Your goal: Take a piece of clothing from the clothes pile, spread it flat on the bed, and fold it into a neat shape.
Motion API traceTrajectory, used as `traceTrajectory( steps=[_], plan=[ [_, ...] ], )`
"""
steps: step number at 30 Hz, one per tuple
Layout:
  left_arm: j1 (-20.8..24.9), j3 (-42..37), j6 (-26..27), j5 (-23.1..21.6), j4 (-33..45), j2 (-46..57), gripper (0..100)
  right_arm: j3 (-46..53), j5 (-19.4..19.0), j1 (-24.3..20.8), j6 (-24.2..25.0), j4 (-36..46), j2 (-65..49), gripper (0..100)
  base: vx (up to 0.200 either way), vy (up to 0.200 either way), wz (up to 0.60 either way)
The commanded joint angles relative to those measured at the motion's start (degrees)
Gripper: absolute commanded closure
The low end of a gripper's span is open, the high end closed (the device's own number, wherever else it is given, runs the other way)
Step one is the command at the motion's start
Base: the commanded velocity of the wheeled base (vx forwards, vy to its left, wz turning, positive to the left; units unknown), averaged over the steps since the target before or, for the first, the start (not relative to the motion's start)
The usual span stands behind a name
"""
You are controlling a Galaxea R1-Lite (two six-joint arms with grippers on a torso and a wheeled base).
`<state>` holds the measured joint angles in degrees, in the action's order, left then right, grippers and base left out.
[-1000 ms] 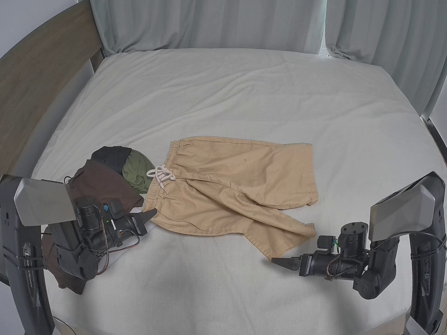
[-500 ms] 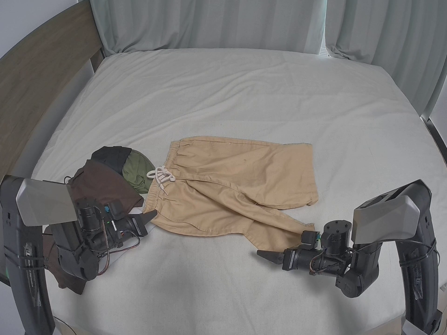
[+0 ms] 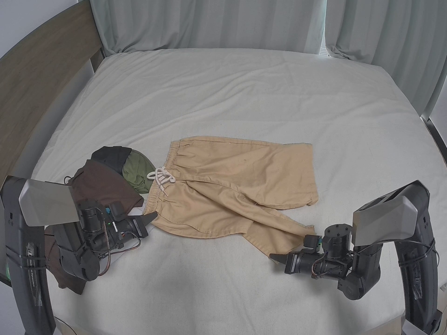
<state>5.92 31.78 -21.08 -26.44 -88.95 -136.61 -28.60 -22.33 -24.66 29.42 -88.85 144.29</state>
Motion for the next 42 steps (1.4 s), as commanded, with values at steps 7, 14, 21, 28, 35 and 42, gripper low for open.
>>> traceTrajectory(
  steps=[7,14,21,28,35,42],
  plan=[
    [-0.30,0.04,-0.37,-0.10,-0.08,0.11,100,14.71,-2.28,6.03,0.03,0.25,-12.98,100,0.000,0.000,0.00],
    [-0.39,-2.16,-0.28,-0.54,-0.08,1.96,100,23.06,-7.64,12.97,-0.41,0.43,-16.49,100,0.000,0.000,0.00],
    [-0.39,-9.54,-0.19,-3.18,0.01,6.88,100,28.07,-12.03,18.42,-6.83,0.51,-15.79,100,0.000,0.000,0.00],
    [-0.39,-18.33,1.39,-6.96,0.01,8.81,100,28.60,-13.35,20.62,-9.20,0.69,-12.45,100,0.000,0.000,0.00],
    [-1.09,-19.12,7.28,-7.31,0.01,5.39,100,28.60,-13.44,19.56,-9.64,0.69,-9.73,100,0.000,0.000,0.00],
    [-1.27,-19.21,9.12,-7.31,0.01,3.28,100,28.60,-13.35,19.56,-13.95,0.69,-6.91,100,0.000,0.000,0.00]
  ],
)
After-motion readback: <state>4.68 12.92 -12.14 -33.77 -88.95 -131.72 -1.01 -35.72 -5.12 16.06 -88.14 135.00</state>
